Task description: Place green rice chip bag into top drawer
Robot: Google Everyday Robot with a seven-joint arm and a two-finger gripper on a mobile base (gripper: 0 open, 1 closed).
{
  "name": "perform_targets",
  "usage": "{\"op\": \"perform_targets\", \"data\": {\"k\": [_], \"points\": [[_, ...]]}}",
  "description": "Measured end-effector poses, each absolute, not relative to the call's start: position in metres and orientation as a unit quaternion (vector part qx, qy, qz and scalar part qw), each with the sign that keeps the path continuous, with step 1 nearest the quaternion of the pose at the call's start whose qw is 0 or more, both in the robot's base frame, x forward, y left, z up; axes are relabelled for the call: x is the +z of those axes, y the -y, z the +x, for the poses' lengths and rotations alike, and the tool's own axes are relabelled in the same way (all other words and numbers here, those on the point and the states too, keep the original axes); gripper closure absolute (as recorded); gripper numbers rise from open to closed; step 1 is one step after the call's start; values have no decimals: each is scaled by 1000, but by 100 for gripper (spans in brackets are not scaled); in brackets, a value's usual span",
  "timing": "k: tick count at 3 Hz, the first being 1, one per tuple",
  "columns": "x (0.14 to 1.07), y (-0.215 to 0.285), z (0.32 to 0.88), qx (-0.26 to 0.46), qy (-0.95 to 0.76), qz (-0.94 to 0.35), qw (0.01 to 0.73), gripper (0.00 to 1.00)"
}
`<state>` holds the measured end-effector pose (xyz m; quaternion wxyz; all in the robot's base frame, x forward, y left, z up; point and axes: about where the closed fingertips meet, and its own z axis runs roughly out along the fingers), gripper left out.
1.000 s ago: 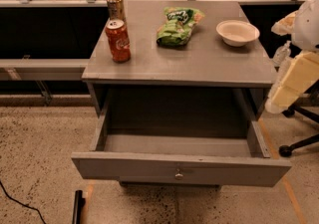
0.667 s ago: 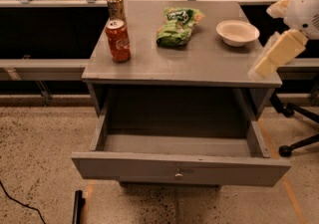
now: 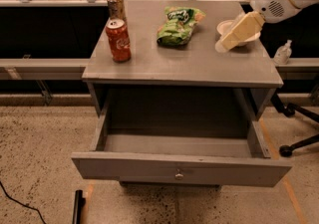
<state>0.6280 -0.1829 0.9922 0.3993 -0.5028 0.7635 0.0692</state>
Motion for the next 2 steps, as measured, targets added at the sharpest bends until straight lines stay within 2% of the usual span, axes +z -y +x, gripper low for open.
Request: {"op": "perform_targets", "data": {"k": [1,2], "points": [[990,180,634,70,-762,-501,403,0],[989,164,652,78,-761,-465,445,0]]}}
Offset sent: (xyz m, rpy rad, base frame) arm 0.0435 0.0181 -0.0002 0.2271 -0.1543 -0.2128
